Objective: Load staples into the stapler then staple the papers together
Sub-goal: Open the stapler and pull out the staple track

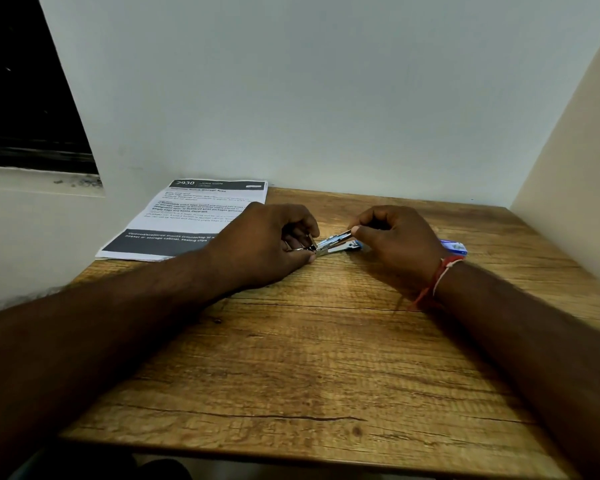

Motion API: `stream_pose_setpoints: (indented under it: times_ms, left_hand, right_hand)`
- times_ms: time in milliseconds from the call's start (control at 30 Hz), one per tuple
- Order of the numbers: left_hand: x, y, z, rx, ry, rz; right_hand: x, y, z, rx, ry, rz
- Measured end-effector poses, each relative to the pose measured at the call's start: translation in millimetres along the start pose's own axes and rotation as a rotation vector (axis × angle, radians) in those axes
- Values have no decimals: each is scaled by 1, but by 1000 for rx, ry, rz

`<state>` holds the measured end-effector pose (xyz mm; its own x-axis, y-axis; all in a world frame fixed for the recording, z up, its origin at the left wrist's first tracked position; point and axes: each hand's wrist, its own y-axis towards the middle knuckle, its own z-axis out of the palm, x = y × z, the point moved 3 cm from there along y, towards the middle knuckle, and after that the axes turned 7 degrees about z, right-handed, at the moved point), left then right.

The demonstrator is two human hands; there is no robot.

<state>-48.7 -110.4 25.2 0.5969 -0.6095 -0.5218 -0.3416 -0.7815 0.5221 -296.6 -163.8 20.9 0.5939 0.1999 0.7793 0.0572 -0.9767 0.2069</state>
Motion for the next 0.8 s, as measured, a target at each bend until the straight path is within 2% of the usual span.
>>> stream_pose_setpoints:
  times_ms: [133,300,800]
  left_hand:
    - [-1,0,0,3,-4,-13]
    - [-1,0,1,8,-7,-5]
    - [-5,-1,2,7,32,19]
  right_hand:
    - [0,1,0,6,-31,-1]
    - [3,-2,0,53,-186,-16]
    - [30,-27,8,12,-252,-104]
